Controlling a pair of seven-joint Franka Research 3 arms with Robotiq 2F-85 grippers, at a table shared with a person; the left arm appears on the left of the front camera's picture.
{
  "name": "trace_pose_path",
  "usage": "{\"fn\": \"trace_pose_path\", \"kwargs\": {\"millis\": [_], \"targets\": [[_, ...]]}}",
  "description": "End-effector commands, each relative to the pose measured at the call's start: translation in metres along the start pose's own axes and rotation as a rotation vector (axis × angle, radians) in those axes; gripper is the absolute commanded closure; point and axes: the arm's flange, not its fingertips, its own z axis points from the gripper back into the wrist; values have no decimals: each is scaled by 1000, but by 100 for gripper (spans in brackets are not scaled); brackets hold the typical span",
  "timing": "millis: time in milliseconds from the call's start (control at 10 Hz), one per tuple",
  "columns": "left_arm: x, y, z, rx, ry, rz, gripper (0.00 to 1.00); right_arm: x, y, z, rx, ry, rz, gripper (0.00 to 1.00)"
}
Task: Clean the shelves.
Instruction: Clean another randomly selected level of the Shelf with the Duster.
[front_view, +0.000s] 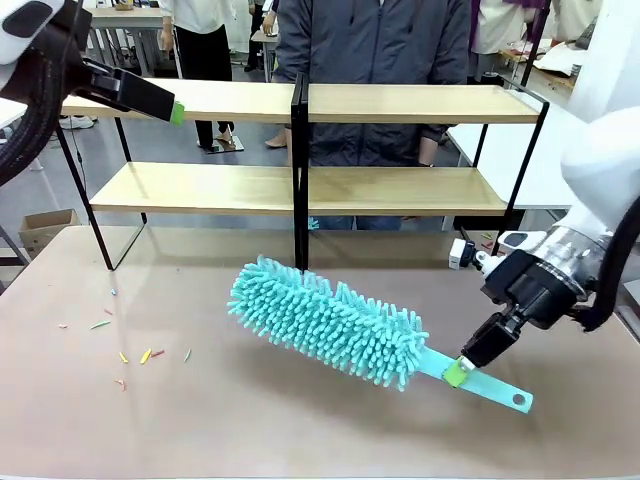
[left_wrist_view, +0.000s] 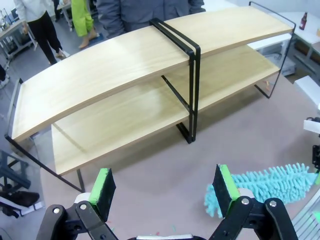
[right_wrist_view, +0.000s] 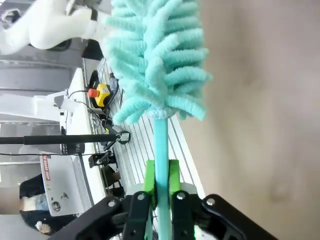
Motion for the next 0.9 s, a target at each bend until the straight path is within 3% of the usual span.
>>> {"fn": "trace_pose_path", "kwargs": {"millis": [0, 100, 200, 600, 800], "targets": [[-8, 0, 0, 1, -5, -2, 0, 47, -7, -24, -17, 161, 1, 88], [-8, 0, 0, 1, -5, -2, 0, 56, -10, -10, 32, 122, 55, 88], [-8, 0, 0, 1, -5, -2, 0, 42, -3, 19, 17, 53, 87, 88], [-8, 0, 0, 1, -5, -2, 0, -124, 47, 181, -156, -484, 121, 88], [-8, 0, 0, 1, -5, -2, 0, -184, 60, 237, -120, -822, 219, 88]]}}
